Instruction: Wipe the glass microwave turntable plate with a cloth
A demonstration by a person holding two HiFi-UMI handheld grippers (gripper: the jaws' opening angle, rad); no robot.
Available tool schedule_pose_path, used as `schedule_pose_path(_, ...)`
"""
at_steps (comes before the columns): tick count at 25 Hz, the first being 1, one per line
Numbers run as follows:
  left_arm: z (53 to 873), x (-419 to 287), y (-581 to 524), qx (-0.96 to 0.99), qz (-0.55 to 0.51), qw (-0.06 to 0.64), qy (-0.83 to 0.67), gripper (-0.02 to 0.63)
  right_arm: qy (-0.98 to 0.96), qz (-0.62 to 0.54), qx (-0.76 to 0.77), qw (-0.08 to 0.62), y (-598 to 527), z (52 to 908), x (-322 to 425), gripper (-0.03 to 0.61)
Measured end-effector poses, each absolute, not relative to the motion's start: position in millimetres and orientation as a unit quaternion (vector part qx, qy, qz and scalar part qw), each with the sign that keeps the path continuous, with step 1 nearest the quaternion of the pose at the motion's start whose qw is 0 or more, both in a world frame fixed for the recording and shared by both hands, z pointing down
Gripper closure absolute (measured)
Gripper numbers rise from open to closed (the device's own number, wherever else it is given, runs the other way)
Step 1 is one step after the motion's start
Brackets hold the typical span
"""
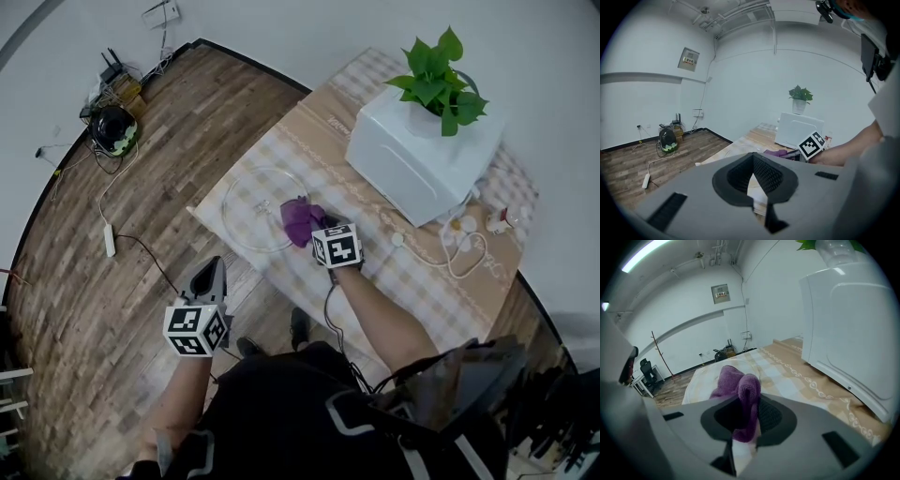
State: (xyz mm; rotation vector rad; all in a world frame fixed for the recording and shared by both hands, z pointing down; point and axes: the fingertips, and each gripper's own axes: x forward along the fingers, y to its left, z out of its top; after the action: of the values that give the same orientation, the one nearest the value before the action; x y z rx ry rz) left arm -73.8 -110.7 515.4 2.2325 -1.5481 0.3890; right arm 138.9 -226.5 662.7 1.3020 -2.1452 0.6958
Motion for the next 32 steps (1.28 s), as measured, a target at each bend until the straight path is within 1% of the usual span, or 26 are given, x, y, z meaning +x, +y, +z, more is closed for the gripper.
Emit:
schedule_pose_path(7, 504, -93, -99, 0.812, 0.121, 0.184, -0.540, 0.611, -0.800, 0.239, 0.502, 0.227, -211, 624, 130, 0.497)
schedule_pose_path(23, 453, -149, -58, 0.842, 0.066, 0.146, -0.516, 0.611, -0.832, 0.221, 0.499, 0.100, -131, 493, 46, 0.497)
schedule_pose_path(29, 432, -171, -43, 0.846, 0.051, 0.125, -0.515, 0.611, -0.843, 0.200, 0.493, 0.084, -104, 465, 21, 0.497)
schedule_pose_path(32, 425, -180, -38, 0.844, 0.042, 0.128, -0.519, 0.611, -0.850, 0.181, 0.487, 0.083, -91, 453, 9, 0.497)
